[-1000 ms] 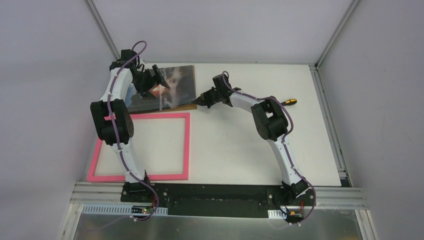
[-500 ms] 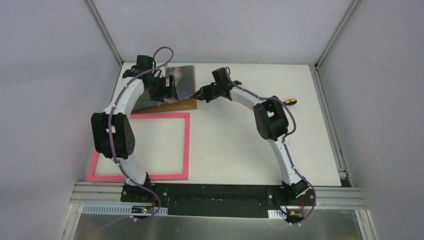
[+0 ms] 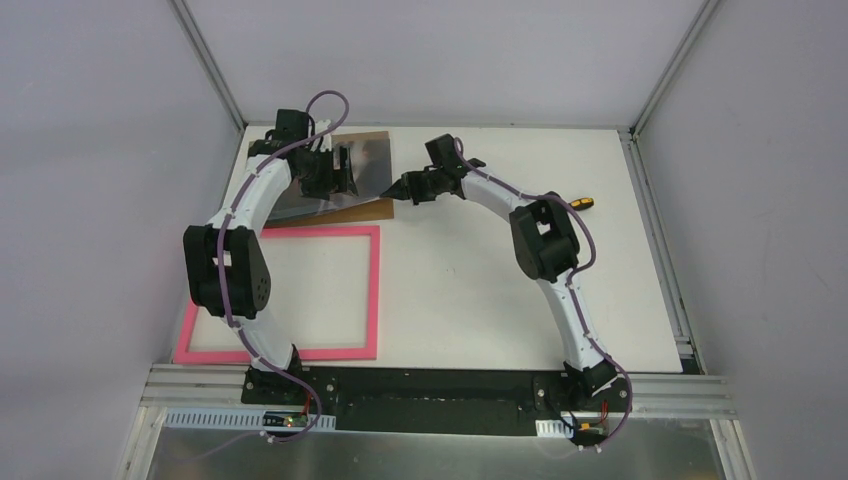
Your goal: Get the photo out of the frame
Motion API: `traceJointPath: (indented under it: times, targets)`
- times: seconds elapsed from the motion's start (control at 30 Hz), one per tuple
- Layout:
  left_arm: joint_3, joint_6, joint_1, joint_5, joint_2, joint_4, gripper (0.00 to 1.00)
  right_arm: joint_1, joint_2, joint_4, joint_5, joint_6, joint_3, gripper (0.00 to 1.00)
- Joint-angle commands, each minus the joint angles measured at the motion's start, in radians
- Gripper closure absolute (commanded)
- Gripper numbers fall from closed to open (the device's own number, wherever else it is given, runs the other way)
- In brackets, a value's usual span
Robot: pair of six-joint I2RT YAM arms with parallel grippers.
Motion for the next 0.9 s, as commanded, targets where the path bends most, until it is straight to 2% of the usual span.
traceJointPath:
  times: [0.0, 0.1, 0.23, 0.43, 0.53, 0.63, 0.87]
  targets:
    - [0.061, -0.209, -0.003, 0.004, -0.066, -0.031, 0.2, -0.004, -0.119, -0.027, -0.052, 0.031, 0.045, 1.0]
    - [0.051, -0.378, 0.011, 0.047, -0.104, -0.061, 0.18, 0.0, -0.148, 0.012, -0.048, 0.043, -0.009, 1.0]
    - [0.033, -0.517, 0.038, 0.068, -0.166, -0.099, 0.16, -0.001, -0.149, 0.053, -0.064, 0.052, -0.047, 1.0]
    - [-0.002, -0.704, 0.164, 0.131, -0.221, -0.166, 0.12, 0.004, -0.135, 0.032, -0.074, 0.039, 0.03, 1.0]
    - [0.002, -0.702, 0.184, 0.099, -0.255, -0.181, 0.09, 0.013, -0.128, 0.006, -0.085, 0.036, 0.084, 1.0]
    - [0.067, -0.684, 0.192, 0.057, -0.259, -0.228, 0.07, 0.028, -0.134, -0.023, -0.097, 0.028, 0.115, 1.0]
    - [0.149, -0.707, 0.192, 0.048, -0.289, -0.26, 0.03, 0.055, -0.198, -0.053, -0.091, 0.003, 0.098, 1.0]
